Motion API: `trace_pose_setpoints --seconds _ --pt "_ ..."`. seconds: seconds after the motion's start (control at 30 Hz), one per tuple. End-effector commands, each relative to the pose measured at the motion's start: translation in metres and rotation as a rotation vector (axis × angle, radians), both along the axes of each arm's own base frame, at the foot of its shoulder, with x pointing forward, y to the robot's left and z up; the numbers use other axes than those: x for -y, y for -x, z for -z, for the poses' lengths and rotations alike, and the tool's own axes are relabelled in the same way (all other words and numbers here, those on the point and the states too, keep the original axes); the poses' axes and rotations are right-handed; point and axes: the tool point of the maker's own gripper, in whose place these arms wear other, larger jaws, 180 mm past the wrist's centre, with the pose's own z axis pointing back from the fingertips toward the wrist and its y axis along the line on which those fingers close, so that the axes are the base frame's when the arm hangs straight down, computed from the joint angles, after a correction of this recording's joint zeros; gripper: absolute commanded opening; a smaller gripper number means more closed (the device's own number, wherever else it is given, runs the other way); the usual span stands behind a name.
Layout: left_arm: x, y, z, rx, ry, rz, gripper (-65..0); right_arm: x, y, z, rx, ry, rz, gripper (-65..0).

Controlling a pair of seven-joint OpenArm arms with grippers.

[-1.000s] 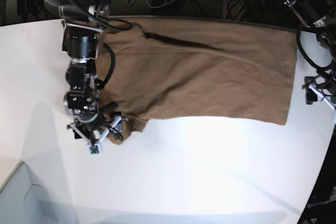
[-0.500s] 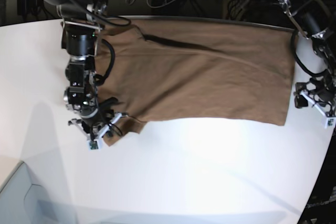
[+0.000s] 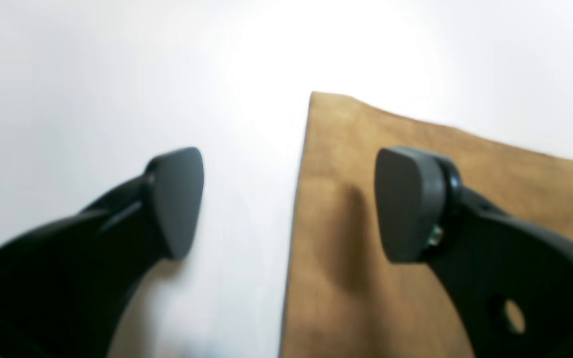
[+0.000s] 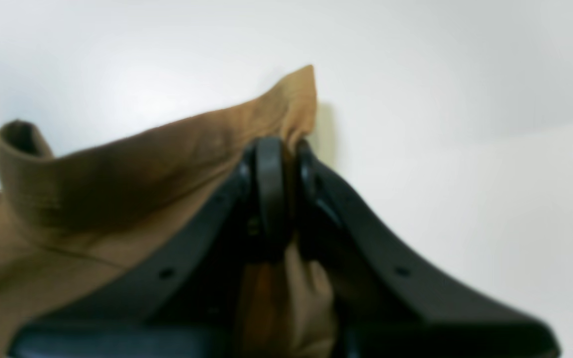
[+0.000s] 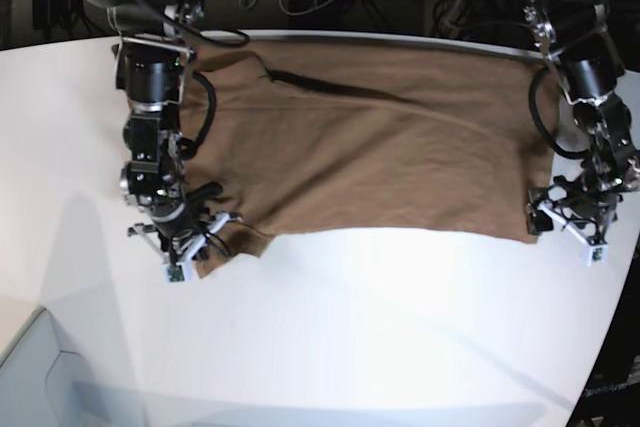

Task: Layout the t-shirt on the table in an organized manner, then fold the t-shirt properly
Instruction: 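Grasp the hem corners with both grippers, then fold the hem over toward the collar edge with both grippers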

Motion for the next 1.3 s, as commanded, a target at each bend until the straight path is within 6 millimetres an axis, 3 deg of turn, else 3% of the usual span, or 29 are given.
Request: trace_pose_setpoints --seconds 0.0,0.2,0.47,0.53,0.7,0.83,1.0,1.13,1.27 --pt "-0.003 -0.02 -0.023 0.075 -0.013 0.012 -13.0 0.005 0.0 0.001 -0.031 0.027 0.003 -62.7" --pt "0.024 -0.029 0.0 0.053 0.0 0.082 -13.0 0.005 0.001 0.002 -0.036 0.026 0.003 -62.7" --pt "0.025 -0.021 0.024 -0.009 0.052 0.056 -15.1 0.005 0.001 0.002 -0.038 0.026 0.003 -62.7" --pt "0.025 -0.021 0.025 -0.01 0.053 0.055 -22.6 0.005 0.001 0.002 -0.038 0.026 0.003 -62.7" --pt "0.025 -0.02 0.026 -0.012 0.054 0.054 -51.3 0.005 0.001 0.002 -0.038 0.026 0.003 -62.7" --pt "0.024 -0.019 0.027 -0.018 0.054 0.053 -65.0 0.004 0.001 0.002 -0.038 0.024 0.003 -62.7" --pt "0.015 -0.019 0.021 -0.011 0.044 0.049 -64.7 0.004 0.001 0.001 -0.03 0.025 0.003 -62.8" --pt "0.014 -0.03 -0.002 0.047 0.005 0.07 -64.7 0.005 0.0 -0.001 -0.024 0.026 0.003 -63.0" --pt "0.013 -0.022 -0.01 0.018 -0.044 0.098 -64.7 0.011 0.003 -0.014 0.023 0.048 0.013 -63.0"
